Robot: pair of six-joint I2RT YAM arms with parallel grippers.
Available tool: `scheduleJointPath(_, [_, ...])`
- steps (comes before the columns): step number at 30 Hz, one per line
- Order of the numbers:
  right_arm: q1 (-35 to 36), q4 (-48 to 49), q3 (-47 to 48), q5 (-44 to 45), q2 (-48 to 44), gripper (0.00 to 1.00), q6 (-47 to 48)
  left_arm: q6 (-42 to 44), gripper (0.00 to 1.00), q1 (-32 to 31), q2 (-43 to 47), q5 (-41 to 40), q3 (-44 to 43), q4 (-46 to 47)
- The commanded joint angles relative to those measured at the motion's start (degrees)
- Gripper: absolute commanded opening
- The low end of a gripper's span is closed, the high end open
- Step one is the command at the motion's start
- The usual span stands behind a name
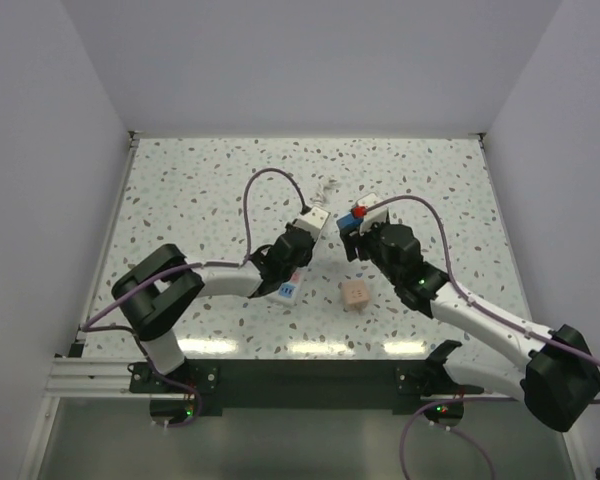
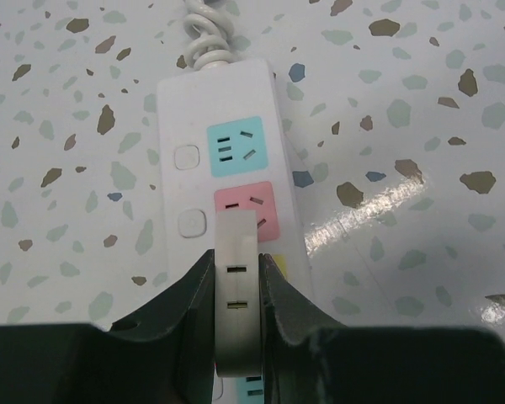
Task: Insert the plug
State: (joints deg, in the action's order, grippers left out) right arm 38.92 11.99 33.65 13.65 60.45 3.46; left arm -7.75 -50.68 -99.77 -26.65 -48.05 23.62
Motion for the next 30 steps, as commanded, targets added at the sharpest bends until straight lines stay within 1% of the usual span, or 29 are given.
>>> scheduleJointPath(1, [-0.16, 1.20, 3.96, -2.31, 2.21, 0.00, 0.31, 6.69, 0.00, 0.14, 1.94, 4.41, 3.31, -1.82])
scheduleJointPath(3, [-0.16, 0.76, 5.37, -4.76, 3.71, 0.00, 1.19, 7.48, 0.00, 0.58, 3.34, 5.47, 4.63, -1.56])
scheduleJointPath(4, [-0.42, 0.23, 6.59, -5.64, 5.45, 0.00, 1.37, 9.57, 0.00, 0.84, 3.96, 7.39, 6.11, -1.47])
scheduleJointPath(6, [-0.94, -1.17, 8.18, -8.11, 7.40, 0.00, 1.90, 10.29, 0.00, 1.63, 5.97, 9.42, 7.53, -1.29])
scheduleJointPath(7, [-1.99, -2.40, 9.58, -8.98, 9.06, 0.00, 2.16, 10.99, 0.00, 2.07, 6.68, 11.86, 8.84, -1.47])
scheduleJointPath(11, [-6.21, -4.51, 12.31, -19.07, 12.93, 0.00, 2.34, 13.19, 0.00, 2.42, 10.11, 18.56, 11.92, -1.12])
scheduleJointPath(13, [-8.23, -6.26, 13.98, -22.42, 14.34, 0.00, 2.51, 13.64, 0.00, 2.69, 10.12, 19.88, 12.28, -1.38])
scheduleJointPath(15, [-9.29, -8.81, 15.39, -27.94, 17.06, 0.00, 2.78, 13.81, 0.00, 2.60, 9.07, 20.41, 11.49, -1.90])
scheduleJointPath(20, [-10.09, -13.65, 21.01, -33.77, 23.13, 0.00, 4.97, 12.06, 0.00, 3.30, 7.48, 19.19, 10.35, -2.44])
scheduleJointPath(21, [-10.09, -14.09, 21.63, -34.73, 24.62, 0.00, 5.15, 11.62, 0.06, 3.30, 7.48, 19.01, 10.43, -2.26])
scheduleJointPath(23, [-10.18, -15.32, 23.47, -35.62, 26.21, 0.00, 6.03, 10.39, 0.14, 3.30, 7.83, 18.31, 10.87, -1.56])
scheduleJointPath(24, [-10.18, -16.63, 24.18, -35.62, 27.69, 0.00, 6.29, 10.21, 0.25, 3.30, 7.92, 18.22, 10.96, -1.56])
scheduleJointPath(26, [-10.18, -18.22, 26.29, -36.58, 29.11, 0.00, 7.26, 9.07, 0.36, 3.30, 8.09, 18.22, 11.05, -2.08])
scheduleJointPath(29, [-10.18, -21.04, 29.54, -38.35, 32.62, 0.00, 8.84, 8.10, 0.48, 3.30, 8.80, 18.04, 11.14, -2.78])
scheduleJointPath(30, [-10.18, -22.26, 31.02, -38.26, 34.20, 0.00, 9.10, 8.19, 0.50, 3.30, 9.15, 17.69, 11.49, -2.70])
